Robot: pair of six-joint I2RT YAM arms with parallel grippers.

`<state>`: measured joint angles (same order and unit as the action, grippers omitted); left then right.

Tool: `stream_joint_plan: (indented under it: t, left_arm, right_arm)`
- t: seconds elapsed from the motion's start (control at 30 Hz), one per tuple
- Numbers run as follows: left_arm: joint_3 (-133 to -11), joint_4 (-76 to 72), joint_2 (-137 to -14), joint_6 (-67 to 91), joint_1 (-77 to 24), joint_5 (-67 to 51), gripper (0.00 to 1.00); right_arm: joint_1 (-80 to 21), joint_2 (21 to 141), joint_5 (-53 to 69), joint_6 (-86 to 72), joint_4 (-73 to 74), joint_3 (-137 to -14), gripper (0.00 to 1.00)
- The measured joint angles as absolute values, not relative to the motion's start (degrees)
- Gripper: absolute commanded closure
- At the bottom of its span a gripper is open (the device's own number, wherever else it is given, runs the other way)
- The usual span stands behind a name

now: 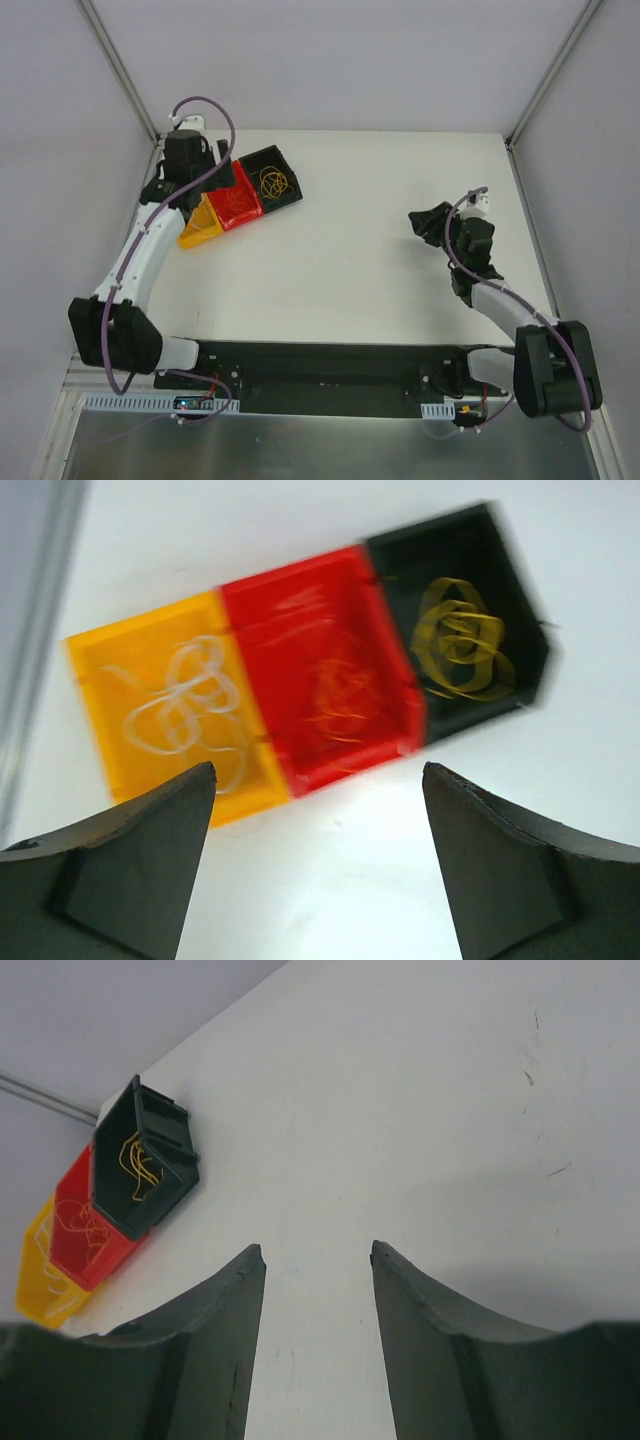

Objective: Untangle the cables

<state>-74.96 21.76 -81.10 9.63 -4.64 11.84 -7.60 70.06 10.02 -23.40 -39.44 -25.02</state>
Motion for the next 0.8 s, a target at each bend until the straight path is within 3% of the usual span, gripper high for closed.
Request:
stream_joint_plan:
  t: [0.23,0.57,0.8]
  left_arm:
    - [-67.33,11.27,-71.85,8.14,-20.78,-2.59,0.17]
    - [-62.96,4.29,-67.99,4.4,-38.06,-17.15,0.12]
    - [-54.3,-5.48,-53.23,1.37,-41.08,-17.69,0.06]
  right_arm:
    - [-14.79,52.58,1.83,-16.95,-24.86,-21.71,0.48]
    - [-15.81,7.84,-3.62,-14.87,8.05,-15.44,0.37]
    - [-15.79,0.43,3.97,-17.98,19.73,-15.33,0.24]
